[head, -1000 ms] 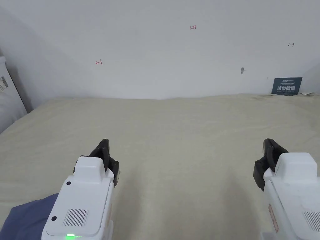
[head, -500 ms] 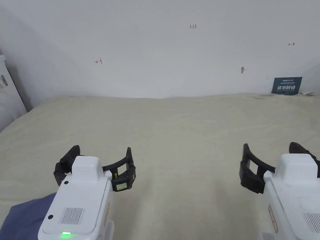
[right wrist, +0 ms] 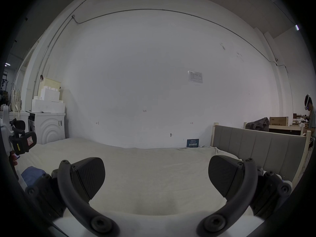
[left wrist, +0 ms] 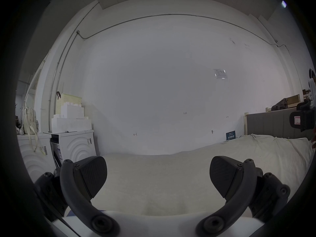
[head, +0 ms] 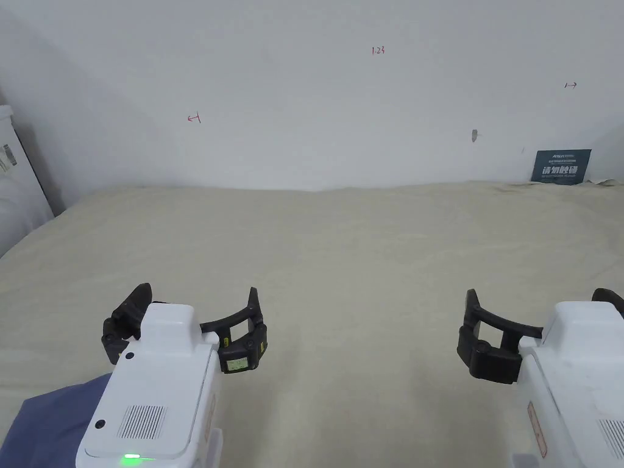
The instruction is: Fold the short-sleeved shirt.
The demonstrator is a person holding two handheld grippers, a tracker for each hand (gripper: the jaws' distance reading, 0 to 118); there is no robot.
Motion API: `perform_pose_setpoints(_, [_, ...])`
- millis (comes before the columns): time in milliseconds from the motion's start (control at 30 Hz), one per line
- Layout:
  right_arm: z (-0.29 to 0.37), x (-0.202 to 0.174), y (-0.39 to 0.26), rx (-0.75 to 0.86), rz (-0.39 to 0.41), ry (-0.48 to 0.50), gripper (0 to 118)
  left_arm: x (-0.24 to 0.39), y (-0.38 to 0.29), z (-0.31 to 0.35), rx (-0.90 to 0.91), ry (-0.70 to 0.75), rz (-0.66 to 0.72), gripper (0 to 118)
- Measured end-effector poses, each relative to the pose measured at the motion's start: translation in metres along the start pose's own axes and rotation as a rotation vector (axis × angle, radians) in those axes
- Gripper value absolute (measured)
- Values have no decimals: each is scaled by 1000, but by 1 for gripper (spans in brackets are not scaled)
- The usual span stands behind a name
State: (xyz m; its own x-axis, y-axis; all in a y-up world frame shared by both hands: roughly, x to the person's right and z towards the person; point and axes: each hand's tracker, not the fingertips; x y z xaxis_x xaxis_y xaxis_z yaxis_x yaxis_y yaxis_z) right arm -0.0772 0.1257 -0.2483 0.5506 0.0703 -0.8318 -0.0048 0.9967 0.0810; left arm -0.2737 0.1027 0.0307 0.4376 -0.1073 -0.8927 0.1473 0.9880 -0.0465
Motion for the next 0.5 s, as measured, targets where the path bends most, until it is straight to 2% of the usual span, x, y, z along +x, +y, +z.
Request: perform_pose_setpoints(500, [2,1,3,11,-9,3,118,-3,1,2,10,17,1,118])
